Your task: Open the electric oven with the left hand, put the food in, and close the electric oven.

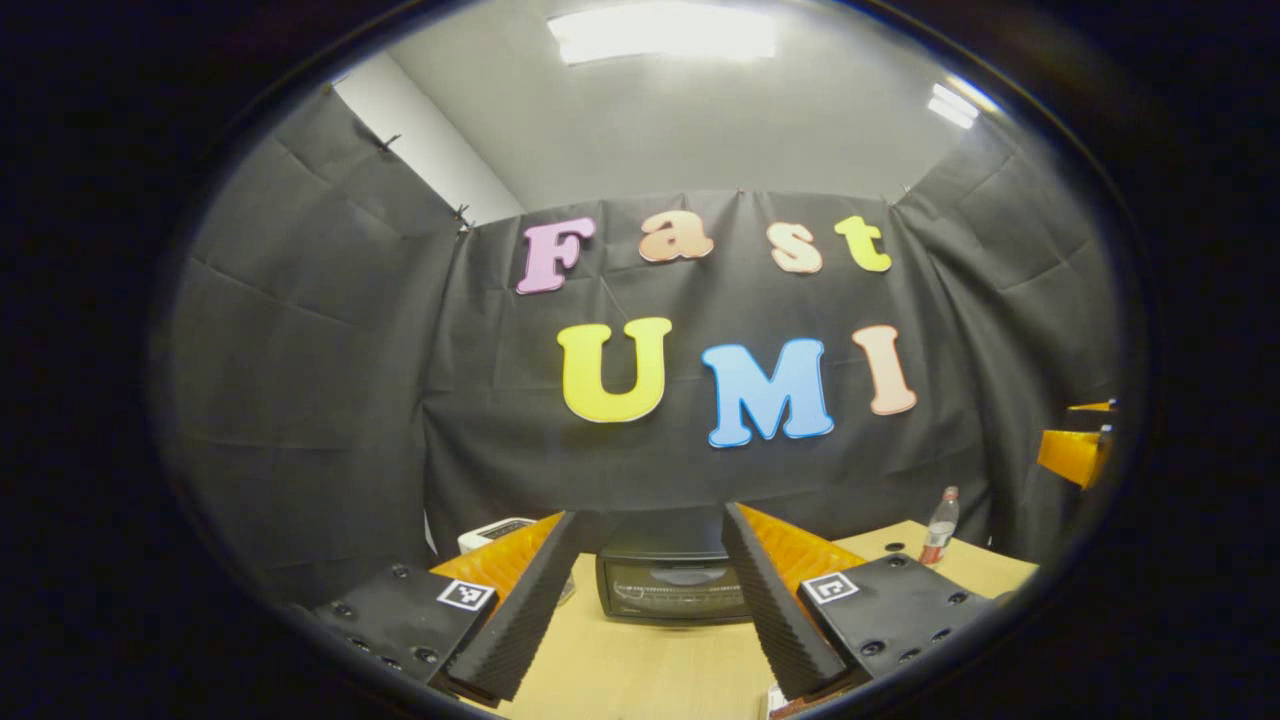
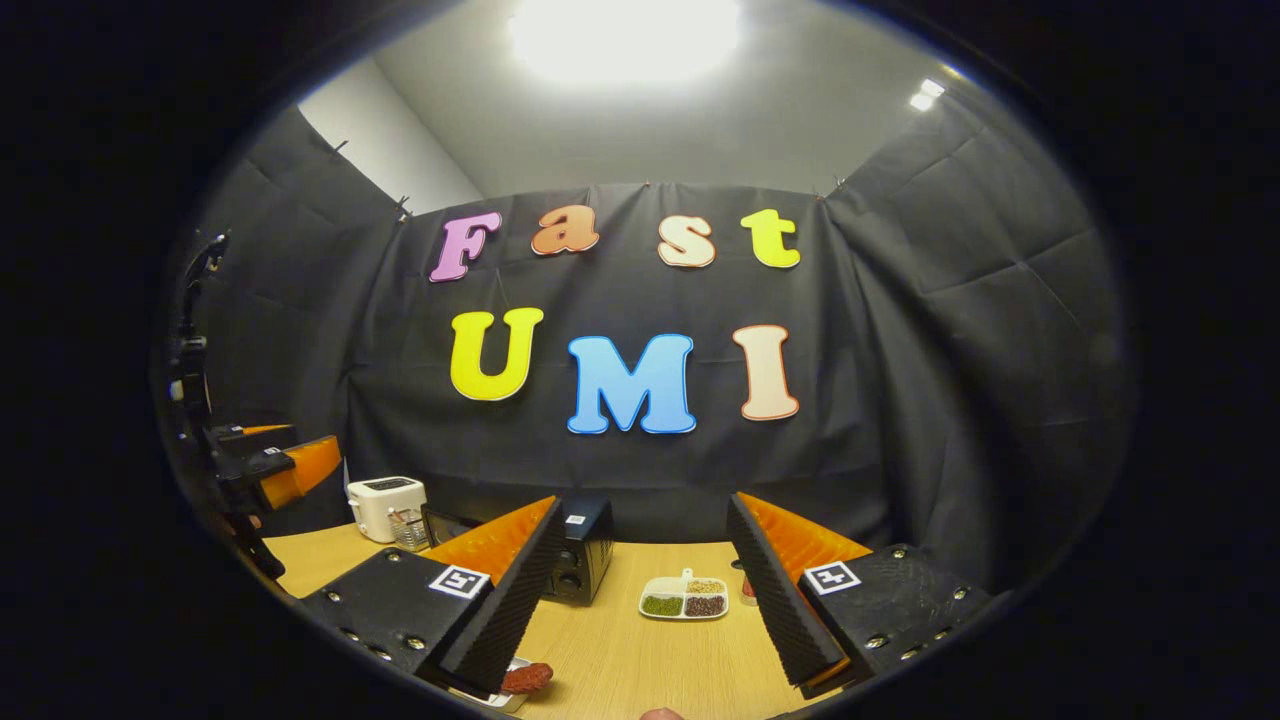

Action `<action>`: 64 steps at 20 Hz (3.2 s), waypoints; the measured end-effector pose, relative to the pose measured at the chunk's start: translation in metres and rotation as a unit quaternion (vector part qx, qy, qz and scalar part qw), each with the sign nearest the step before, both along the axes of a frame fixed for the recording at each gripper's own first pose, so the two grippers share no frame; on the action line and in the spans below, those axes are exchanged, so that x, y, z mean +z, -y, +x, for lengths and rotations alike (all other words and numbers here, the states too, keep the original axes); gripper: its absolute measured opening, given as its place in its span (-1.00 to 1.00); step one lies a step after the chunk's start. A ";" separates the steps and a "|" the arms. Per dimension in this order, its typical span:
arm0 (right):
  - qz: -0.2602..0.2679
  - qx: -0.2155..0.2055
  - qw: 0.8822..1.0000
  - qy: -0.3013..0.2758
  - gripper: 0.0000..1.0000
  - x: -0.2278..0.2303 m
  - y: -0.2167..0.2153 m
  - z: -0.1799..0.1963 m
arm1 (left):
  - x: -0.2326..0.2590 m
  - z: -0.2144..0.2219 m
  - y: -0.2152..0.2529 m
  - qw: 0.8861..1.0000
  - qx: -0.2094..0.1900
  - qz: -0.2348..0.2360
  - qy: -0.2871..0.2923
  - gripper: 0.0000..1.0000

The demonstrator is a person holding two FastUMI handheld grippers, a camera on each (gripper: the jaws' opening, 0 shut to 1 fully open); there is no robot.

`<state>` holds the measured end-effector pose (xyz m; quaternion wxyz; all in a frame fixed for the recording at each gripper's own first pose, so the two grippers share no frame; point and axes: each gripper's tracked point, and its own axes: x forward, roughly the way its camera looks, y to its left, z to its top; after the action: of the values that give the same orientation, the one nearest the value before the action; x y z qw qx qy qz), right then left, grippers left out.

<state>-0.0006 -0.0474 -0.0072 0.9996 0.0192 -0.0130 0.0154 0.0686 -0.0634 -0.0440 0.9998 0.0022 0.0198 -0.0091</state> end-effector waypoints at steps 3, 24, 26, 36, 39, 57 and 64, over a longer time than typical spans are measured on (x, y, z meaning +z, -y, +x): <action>-0.003 -0.012 1.000 0.008 0.96 0.001 0.007 0.004 | -0.018 0.036 0.009 1.000 -0.014 0.002 -0.008 0.92; -0.033 -0.172 0.984 -0.043 0.97 -0.027 -0.005 0.041 | -0.203 0.237 0.063 0.988 -0.119 0.012 -0.093 0.92; -0.043 -0.181 0.981 -0.049 0.97 -0.027 -0.003 0.038 | -0.222 0.245 0.061 0.988 -0.113 0.014 -0.105 0.92; -0.071 -0.190 0.977 -0.071 0.96 -0.027 0.007 0.027 | -0.249 0.256 0.077 0.988 -0.112 0.010 -0.110 1.00; -0.075 -0.179 0.979 -0.070 0.96 -0.027 0.005 0.024 | -0.251 0.250 0.073 0.988 -0.103 -0.009 -0.112 0.92; -0.072 -0.114 0.989 -0.063 0.96 -0.019 -0.005 0.015 | -0.267 0.163 0.058 0.985 -0.095 0.017 -0.145 1.00; -0.072 -0.101 0.990 -0.068 0.96 -0.021 -0.006 0.008 | -0.288 0.132 0.055 0.981 -0.091 0.017 -0.170 1.00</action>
<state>0.0076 -0.0411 -0.0285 0.9934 -0.0532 0.0547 -0.0858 0.2003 -0.1181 -0.3323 0.9766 0.0191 0.1895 -0.0999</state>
